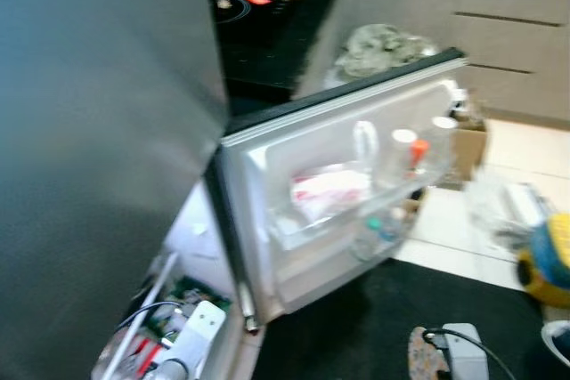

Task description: Restocking fridge

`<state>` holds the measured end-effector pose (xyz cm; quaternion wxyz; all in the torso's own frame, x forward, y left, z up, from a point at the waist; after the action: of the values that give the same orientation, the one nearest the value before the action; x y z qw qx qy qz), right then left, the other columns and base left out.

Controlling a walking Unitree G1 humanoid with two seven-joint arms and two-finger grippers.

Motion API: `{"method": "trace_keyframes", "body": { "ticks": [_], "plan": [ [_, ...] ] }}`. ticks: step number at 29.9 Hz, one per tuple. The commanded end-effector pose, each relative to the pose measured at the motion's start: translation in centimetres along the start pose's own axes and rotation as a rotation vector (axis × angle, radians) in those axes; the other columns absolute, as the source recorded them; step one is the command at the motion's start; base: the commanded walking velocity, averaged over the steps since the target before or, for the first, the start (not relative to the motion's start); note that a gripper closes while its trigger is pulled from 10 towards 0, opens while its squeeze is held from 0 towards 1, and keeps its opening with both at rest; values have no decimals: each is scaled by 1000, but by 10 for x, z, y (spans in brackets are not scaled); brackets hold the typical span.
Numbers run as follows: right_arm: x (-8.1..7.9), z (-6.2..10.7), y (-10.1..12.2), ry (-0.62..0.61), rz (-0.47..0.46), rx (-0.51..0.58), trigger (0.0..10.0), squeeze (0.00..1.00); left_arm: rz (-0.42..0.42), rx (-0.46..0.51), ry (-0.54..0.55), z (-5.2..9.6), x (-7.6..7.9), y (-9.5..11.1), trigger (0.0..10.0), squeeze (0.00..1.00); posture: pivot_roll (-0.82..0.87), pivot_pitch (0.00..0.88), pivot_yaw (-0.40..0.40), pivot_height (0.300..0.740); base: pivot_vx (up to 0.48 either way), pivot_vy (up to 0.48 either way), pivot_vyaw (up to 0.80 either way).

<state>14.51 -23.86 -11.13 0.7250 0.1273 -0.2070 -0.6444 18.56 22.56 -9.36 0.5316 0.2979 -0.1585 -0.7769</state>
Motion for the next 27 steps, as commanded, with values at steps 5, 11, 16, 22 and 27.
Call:
{"method": "trace_keyframes", "body": {
  "ticks": [5,11,16,22,27],
  "plan": [
    [2,1,-3,-12,3,-13,10000,0,9,-12,-11,0,4,-3,10000,208,28,0,-42,740,0,0,800],
    [3,1,-4,-15,0,-13,10000,0,10,-12,-10,1,4,-3,10000,212,28,0,-42,740,0,0,800],
    [2,1,-3,-17,-1,-11,10000,0,8,-11,-9,1,3,-3,10000,212,28,0,-42,740,0,0,800],
    [2,1,-3,-18,-1,-13,10000,0,8,-11,-8,1,3,-3,10000,216,28,0,-42,740,0,0,800],
    [2,1,-4,-19,0,-17,10000,0,7,-11,-8,1,3,-3,10000,216,27,0,-41,740,0,0,800]
  ]
}}
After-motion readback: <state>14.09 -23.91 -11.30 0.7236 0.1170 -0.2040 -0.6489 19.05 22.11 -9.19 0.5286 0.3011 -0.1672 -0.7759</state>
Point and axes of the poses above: a point about 5 cm out from each wrist's last joint towards the gripper, its own z axis pointing back from the gripper into the wrist, its own y axis along the axis of the wrist's last joint, x = y × z, the point moved 2 cm from there along -z, pointing out of the wrist towards the gripper, and after that the axes turned 7 degrees about z, right-handed, at the moved point
